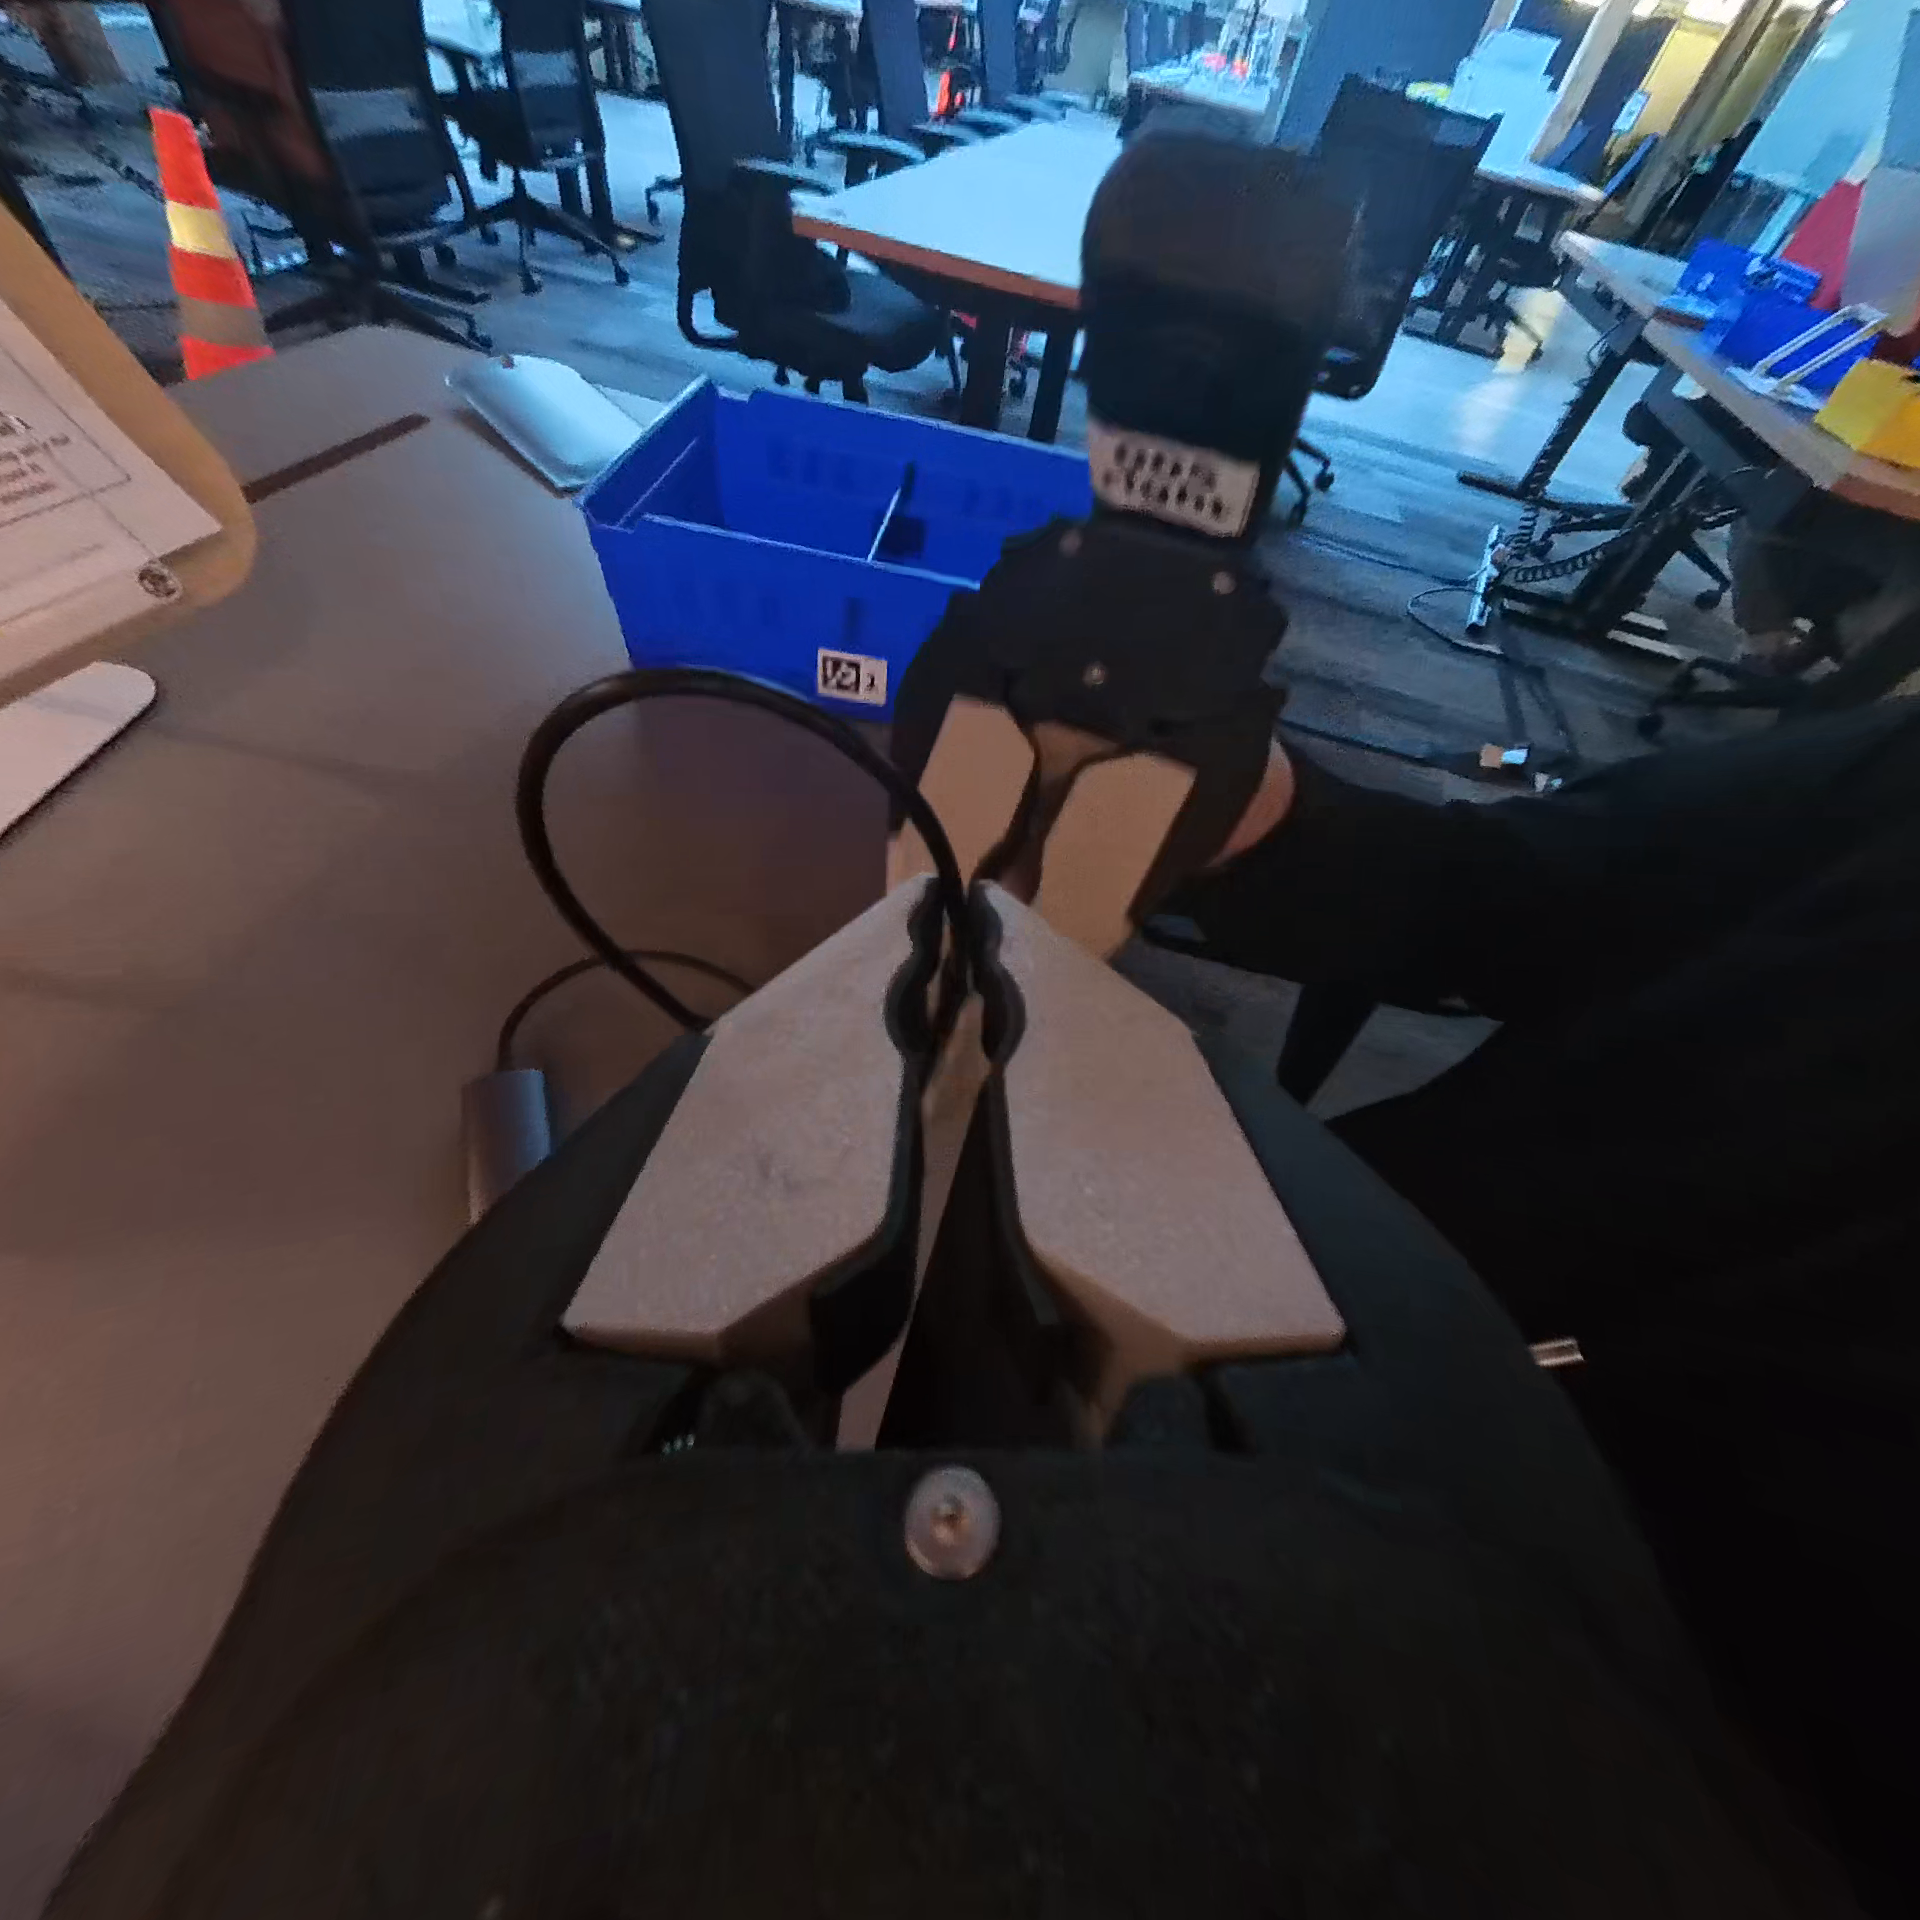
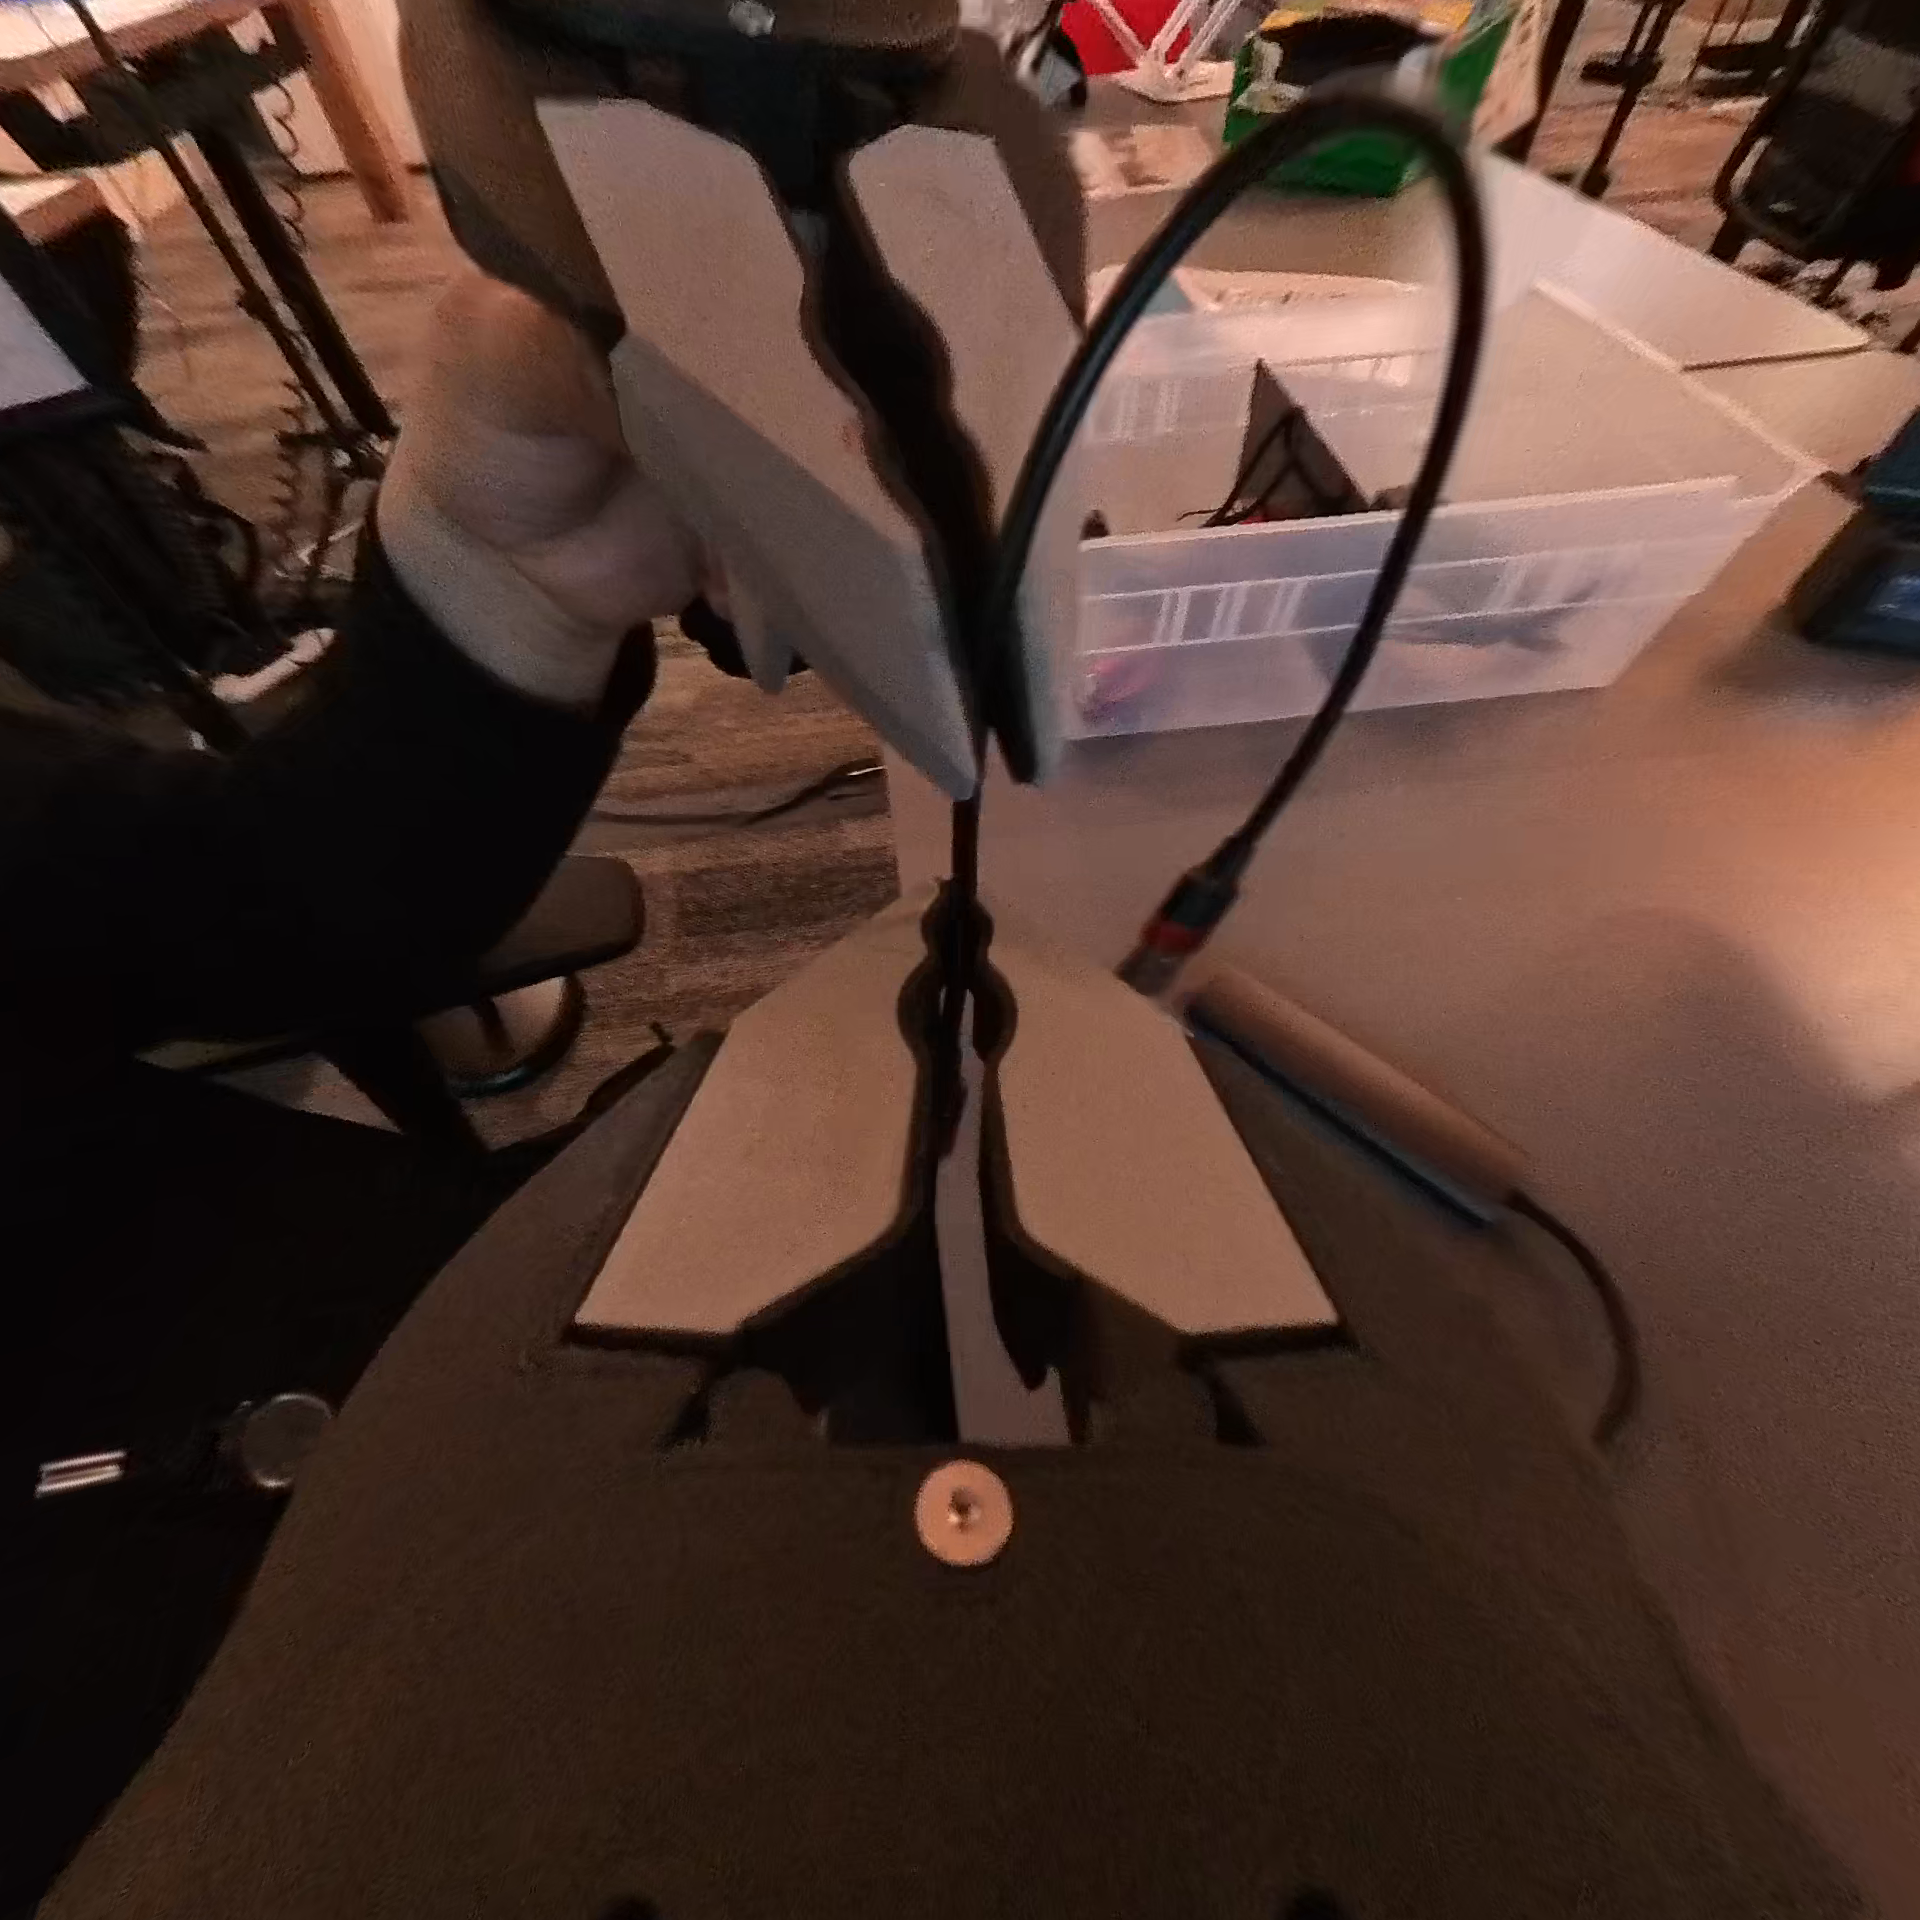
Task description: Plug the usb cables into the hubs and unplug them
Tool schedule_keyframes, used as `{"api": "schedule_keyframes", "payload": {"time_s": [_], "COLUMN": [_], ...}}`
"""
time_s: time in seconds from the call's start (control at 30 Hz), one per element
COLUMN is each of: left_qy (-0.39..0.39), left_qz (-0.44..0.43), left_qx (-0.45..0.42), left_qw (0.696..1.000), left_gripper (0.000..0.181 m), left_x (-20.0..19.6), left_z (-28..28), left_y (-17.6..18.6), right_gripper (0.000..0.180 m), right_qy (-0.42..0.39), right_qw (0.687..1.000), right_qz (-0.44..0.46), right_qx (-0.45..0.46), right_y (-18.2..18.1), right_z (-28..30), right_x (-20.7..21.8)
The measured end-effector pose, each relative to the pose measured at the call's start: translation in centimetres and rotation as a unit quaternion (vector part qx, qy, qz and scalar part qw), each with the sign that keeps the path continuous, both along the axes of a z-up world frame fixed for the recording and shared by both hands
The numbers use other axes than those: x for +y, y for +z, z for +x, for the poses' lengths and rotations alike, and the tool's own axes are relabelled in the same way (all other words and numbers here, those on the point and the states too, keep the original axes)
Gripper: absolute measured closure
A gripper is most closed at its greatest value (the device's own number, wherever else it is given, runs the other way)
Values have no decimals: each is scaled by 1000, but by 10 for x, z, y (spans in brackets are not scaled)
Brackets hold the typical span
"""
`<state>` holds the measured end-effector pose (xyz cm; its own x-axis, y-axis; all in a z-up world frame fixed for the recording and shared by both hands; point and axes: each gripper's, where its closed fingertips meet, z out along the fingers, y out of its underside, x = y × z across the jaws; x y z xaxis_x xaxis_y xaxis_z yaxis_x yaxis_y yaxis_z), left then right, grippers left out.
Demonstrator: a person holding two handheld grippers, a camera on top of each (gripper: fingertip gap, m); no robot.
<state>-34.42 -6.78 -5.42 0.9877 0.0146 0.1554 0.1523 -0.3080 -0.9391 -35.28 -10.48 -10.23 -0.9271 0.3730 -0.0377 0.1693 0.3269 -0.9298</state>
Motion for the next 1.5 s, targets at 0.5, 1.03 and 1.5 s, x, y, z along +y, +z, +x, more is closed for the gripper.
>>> {"api": "schedule_keyframes", "payload": {"time_s": [0.5, 1.03, 1.5], "left_qy": [124, 169, 167], "left_qz": [-148, -281, -297], "left_qx": [-3, -68, 281], "left_qw": [981, 942, 897], "left_gripper": [140, 135, 154], "left_x": [-44, -28, -21], "left_z": [-56, -116, -117], "left_y": [-63, -189, -133], "right_gripper": [180, 180, 130], "right_qy": [-295, -389, -264], "right_qw": [941, 889, 952], "right_qz": [96, 226, 143], "right_qx": [136, 83, 59], "right_y": [40, -8, -4], "right_z": [-67, -95, -77], "right_x": [157, 222, 160]}}
